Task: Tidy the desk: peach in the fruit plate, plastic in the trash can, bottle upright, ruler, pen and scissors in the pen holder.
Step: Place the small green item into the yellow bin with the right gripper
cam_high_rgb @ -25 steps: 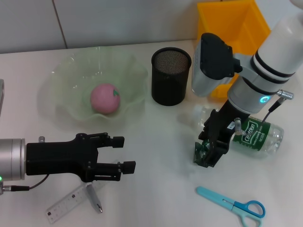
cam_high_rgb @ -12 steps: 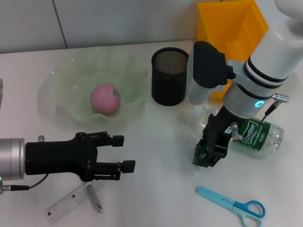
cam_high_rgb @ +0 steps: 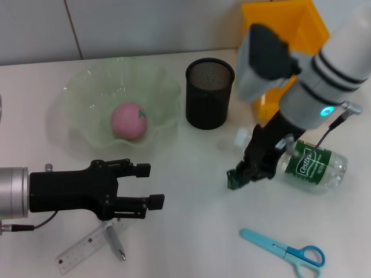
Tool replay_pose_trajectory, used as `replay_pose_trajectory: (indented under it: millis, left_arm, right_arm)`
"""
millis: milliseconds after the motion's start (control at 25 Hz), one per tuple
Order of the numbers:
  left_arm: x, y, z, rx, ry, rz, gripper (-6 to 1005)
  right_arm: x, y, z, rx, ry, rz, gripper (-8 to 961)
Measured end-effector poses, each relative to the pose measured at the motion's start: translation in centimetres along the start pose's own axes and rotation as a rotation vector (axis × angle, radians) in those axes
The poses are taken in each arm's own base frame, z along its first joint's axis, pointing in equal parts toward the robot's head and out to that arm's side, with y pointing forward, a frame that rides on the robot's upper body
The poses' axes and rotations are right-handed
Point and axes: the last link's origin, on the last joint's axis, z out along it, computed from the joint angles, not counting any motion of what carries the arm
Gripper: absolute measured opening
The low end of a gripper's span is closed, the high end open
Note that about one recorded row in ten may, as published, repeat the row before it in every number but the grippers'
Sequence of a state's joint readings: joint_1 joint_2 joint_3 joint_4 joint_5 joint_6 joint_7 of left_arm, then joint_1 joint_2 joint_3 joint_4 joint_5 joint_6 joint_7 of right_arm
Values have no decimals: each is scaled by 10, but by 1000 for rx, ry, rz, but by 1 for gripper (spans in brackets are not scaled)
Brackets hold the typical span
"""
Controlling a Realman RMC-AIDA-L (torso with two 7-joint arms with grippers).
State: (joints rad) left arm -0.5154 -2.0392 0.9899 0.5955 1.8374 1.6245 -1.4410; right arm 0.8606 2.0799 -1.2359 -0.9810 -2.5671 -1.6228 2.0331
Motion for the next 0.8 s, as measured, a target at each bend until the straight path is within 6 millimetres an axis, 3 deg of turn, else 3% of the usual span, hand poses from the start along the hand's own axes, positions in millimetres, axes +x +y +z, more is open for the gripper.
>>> replay_pose_trajectory:
  millis: [400, 800]
  left_arm:
    - [2, 0, -1, -1, 0, 13, 838]
    - [4, 1, -2, -9, 9, 14, 838]
  right_arm:
    - [17, -10, -78, 127, -271, 113, 143]
    - [59, -49, -138, 394, -512, 397, 147]
